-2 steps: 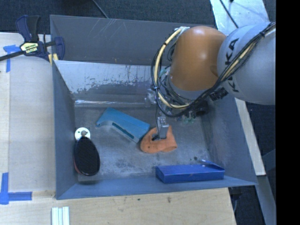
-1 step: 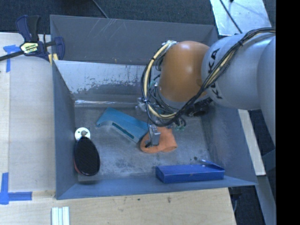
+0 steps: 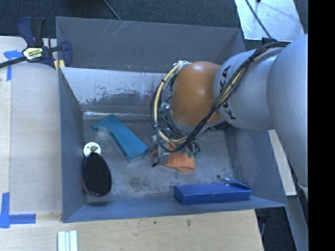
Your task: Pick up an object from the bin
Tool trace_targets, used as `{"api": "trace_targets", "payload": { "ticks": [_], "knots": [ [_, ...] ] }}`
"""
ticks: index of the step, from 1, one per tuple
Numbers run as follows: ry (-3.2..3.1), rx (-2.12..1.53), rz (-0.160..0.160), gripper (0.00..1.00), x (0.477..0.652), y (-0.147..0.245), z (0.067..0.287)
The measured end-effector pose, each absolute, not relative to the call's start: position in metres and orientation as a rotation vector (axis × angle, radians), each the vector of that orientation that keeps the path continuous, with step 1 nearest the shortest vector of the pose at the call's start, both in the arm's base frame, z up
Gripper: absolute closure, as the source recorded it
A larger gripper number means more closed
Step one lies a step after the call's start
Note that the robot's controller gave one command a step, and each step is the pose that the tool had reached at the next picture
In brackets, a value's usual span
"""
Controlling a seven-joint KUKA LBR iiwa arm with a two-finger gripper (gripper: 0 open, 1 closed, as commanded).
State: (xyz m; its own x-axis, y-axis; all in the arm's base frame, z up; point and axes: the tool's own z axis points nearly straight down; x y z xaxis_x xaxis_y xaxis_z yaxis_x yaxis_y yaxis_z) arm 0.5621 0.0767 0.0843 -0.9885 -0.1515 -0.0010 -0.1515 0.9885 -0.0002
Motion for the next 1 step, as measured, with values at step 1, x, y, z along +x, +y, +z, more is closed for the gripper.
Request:
{"api": "trace_targets", "payload": {
  "ticks": [1],
  "knots": [
    [3.131,-0.239,0.000,1.00,0.5621,0.0767,0.0844]
  ]
}}
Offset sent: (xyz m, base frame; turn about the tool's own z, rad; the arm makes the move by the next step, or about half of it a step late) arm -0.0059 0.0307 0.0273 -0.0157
